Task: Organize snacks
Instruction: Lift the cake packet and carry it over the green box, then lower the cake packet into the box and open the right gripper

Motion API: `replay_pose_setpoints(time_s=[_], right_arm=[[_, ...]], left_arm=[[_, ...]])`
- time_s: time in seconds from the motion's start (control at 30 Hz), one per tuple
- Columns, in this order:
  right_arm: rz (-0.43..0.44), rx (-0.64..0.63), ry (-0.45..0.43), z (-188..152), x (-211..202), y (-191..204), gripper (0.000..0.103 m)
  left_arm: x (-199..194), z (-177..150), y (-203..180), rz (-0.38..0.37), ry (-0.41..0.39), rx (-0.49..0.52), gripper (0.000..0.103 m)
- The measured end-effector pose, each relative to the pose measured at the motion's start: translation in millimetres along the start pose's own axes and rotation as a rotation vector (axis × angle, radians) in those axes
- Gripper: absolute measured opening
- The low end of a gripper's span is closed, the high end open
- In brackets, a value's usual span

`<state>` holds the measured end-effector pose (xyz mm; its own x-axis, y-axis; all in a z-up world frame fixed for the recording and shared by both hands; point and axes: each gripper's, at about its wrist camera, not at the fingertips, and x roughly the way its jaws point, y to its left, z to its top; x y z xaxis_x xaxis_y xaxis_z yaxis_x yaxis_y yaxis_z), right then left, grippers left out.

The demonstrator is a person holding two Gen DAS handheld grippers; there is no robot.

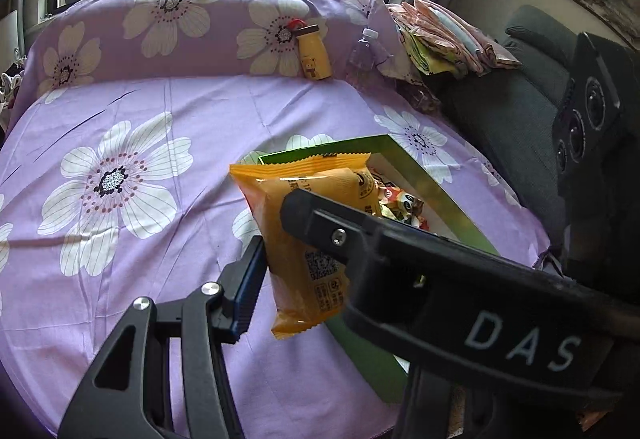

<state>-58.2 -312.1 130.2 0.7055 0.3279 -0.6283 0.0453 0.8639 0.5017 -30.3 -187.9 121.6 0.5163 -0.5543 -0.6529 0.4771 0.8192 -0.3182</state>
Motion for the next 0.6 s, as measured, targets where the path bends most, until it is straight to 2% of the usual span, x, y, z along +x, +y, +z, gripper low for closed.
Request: replay_pose_setpoints(time_s=[0.3, 0.6], right_arm=[[-0.005, 0.025, -0.049, 6, -21, -29, 0.059], [-0.054, 0.036, -0.083, 10, -35, -57, 0.059]], left_arm=[[16, 5, -31, -0.02, 0.015, 0.025, 0.049], [42, 6, -54, -0.076, 0.058, 0.035, 0.049]])
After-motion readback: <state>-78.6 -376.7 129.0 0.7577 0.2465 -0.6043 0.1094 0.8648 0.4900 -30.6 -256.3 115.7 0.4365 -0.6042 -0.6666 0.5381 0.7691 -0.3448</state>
